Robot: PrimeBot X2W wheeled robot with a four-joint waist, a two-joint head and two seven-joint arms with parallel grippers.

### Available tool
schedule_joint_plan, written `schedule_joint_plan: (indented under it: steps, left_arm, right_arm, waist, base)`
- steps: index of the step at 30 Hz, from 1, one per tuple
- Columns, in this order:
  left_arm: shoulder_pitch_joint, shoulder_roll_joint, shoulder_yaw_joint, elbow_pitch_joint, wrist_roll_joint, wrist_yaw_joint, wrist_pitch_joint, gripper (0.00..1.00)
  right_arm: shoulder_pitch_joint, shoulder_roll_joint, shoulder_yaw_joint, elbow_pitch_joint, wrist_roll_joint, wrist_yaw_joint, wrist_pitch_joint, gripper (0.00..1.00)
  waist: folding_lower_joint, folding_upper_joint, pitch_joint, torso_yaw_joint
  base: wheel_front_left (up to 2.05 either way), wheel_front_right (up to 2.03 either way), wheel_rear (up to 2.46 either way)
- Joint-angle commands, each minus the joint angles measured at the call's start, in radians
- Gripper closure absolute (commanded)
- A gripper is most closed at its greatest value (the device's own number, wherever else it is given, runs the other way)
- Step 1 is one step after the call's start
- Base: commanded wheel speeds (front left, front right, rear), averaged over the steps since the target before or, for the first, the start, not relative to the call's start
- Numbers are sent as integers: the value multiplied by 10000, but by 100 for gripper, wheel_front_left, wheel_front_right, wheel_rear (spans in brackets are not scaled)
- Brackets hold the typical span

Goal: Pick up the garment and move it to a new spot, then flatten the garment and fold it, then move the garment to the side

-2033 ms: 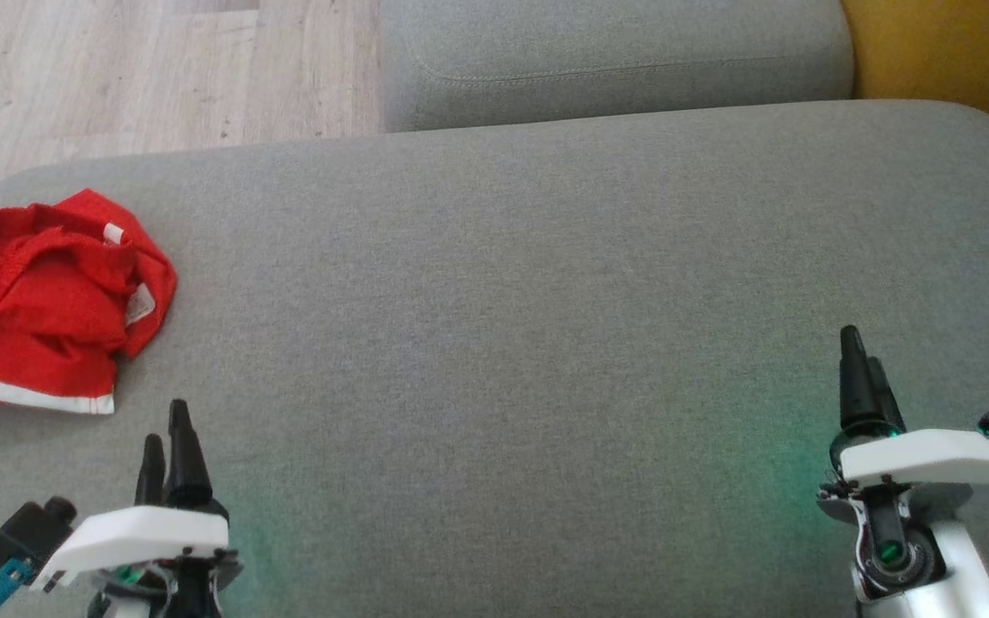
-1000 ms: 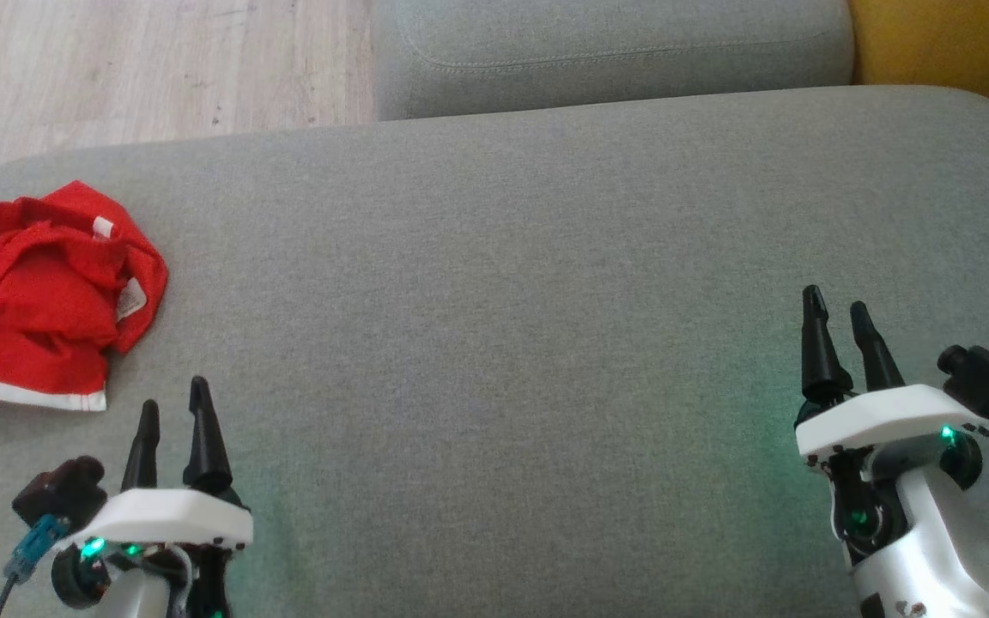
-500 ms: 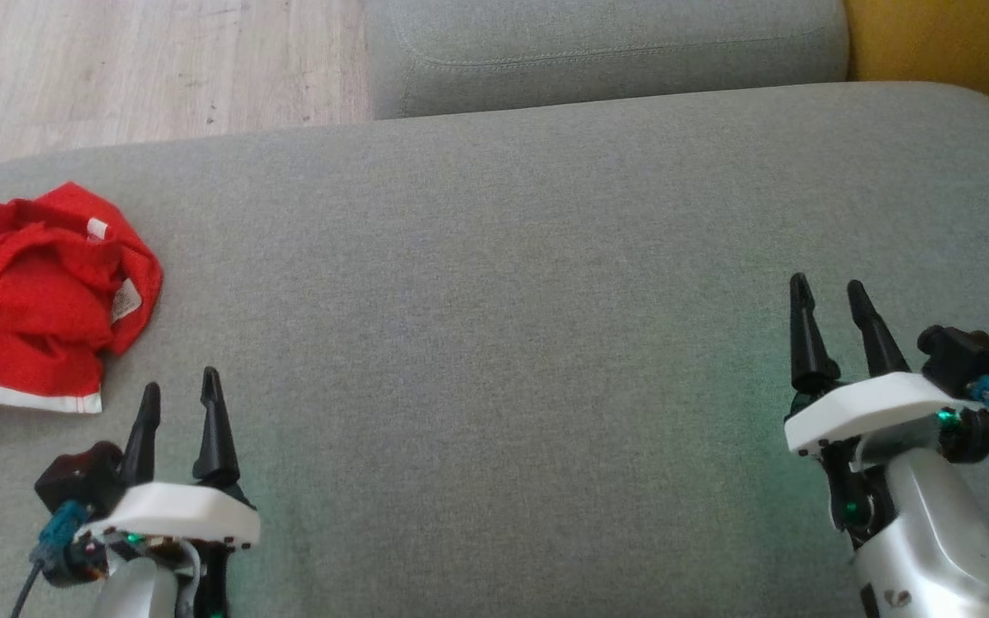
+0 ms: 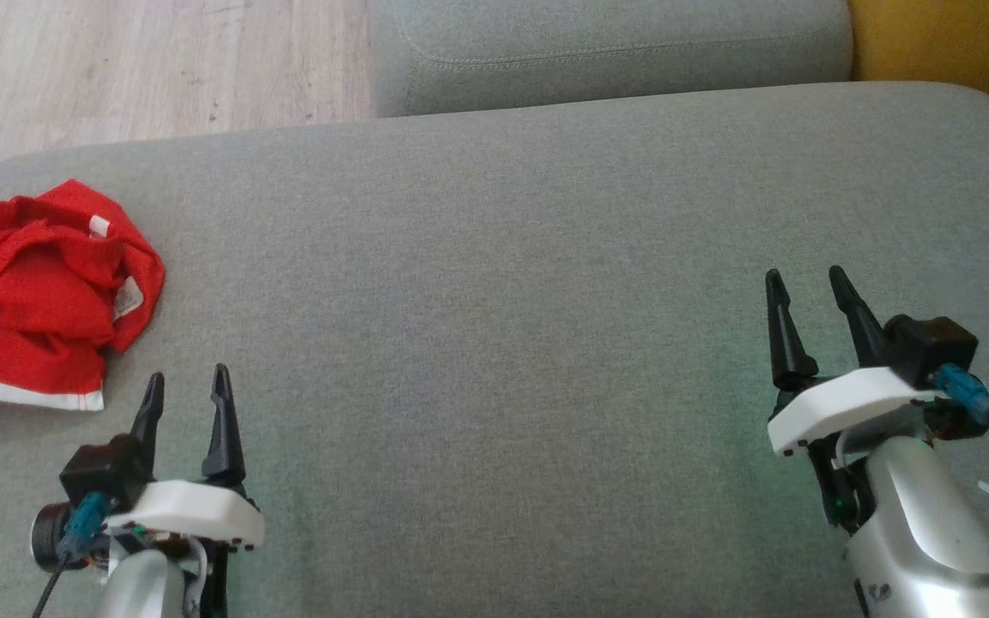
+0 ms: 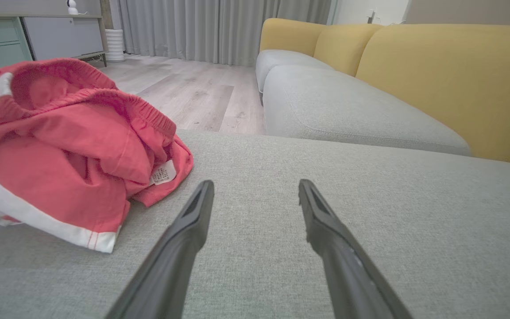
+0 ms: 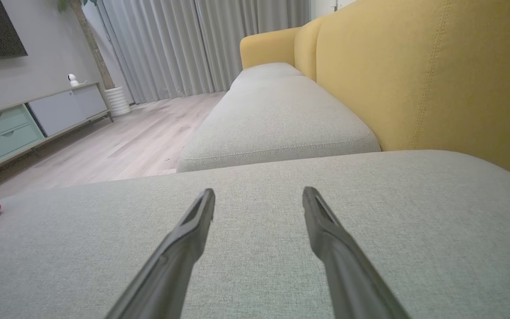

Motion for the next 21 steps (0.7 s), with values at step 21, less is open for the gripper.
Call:
schedule_joint_plan:
  steps: [21]
  left_arm:
    - [-552, -231, 1183, 151, 1296, 41, -404, 0]
  right_arm:
    - [-327, 380, -300, 287, -1390, 40, -450, 0]
  waist:
    - [0, 0, -65, 28]
  base:
    - [0, 0, 0]
